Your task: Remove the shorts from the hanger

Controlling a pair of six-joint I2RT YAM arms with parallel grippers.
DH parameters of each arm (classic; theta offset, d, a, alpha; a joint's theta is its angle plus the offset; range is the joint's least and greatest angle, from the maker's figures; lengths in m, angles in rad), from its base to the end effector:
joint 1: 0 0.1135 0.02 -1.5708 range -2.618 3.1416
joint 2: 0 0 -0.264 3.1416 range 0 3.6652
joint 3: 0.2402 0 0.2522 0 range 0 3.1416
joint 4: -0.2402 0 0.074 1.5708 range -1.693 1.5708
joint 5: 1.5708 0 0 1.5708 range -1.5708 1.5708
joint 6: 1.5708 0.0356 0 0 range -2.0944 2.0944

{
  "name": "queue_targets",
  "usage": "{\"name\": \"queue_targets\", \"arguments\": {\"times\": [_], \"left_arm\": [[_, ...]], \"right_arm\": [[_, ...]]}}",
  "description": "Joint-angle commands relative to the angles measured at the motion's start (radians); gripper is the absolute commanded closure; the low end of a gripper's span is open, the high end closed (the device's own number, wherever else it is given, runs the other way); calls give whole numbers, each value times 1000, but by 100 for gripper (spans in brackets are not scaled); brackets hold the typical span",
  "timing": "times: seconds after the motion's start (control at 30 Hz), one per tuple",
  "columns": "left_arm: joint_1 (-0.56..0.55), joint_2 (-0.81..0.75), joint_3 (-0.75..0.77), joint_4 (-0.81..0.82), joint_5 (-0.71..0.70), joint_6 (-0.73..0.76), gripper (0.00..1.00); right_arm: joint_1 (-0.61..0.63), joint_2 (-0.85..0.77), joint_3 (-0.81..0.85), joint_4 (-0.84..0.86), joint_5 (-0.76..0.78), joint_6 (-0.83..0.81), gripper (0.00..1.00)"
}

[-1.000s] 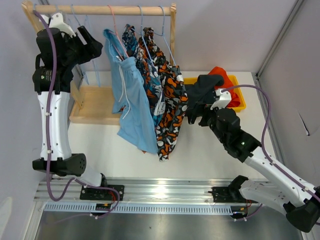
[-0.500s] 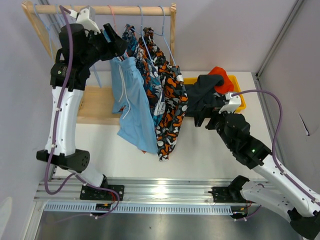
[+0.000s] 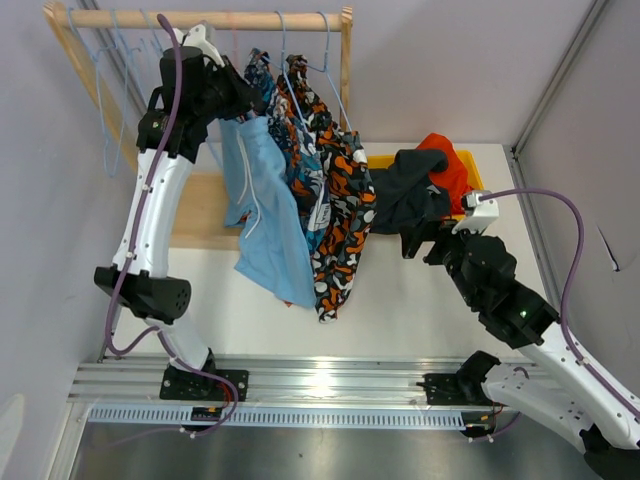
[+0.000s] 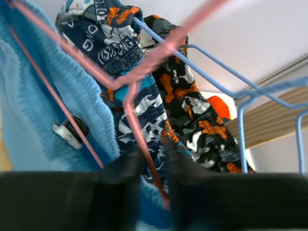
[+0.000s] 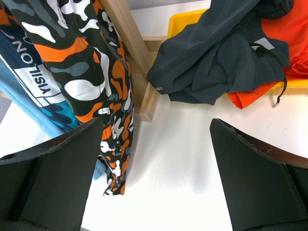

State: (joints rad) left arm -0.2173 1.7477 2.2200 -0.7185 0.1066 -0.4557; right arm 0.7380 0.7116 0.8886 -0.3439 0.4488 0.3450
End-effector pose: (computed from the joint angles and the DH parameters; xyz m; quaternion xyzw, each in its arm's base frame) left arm 0.3540 -0.0820 0.5116 -0.0611 0.7858 -0.2424 0.5657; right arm 0.1252 0.0930 0.3705 -0.0044 0.7582 0.1789 0.6270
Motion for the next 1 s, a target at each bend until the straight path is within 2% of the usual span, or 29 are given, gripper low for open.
{"name": "queue_targets", "arguments": {"times": [0.0,0.03,0.13,0.27,0.4,0.5,0.53,0.57,0.67,0.8,0.97], "left_arm": [[-10,3,58,50,-22,-31,91],[-10,1,58,48,-25,-37,100],[-10,-14,72,44,-35,-37,100],[-10,-11,197,-18,-25,-34,100],[-10,-34,257,-44,-1,-46,100],[-10,-76,250,-48,-2,-54,100],[-10,-95,247,-48,-5,-55,100],[-10,-106,238,-48,-8,-57,100],[-10,-149,178,-33,-12,-54,100],[-10,-172,150,-44,-8,-51,100],[-10,-203,132,-56,8,-44,100]], "right_arm": [[6,-15,23,-7,28,-15,1],[4,-14,23,-9,28,-14,0],[6,-12,23,5,11,-18,1],[11,15,64,43,-59,-53,1],[60,106,192,80,-151,-98,1],[196,216,326,120,-110,-152,1],[245,247,396,131,-44,-173,1],[349,285,432,144,-12,-228,1],[510,454,593,177,85,-300,1],[583,641,733,235,79,-307,1],[586,825,822,299,47,-285,1]]}}
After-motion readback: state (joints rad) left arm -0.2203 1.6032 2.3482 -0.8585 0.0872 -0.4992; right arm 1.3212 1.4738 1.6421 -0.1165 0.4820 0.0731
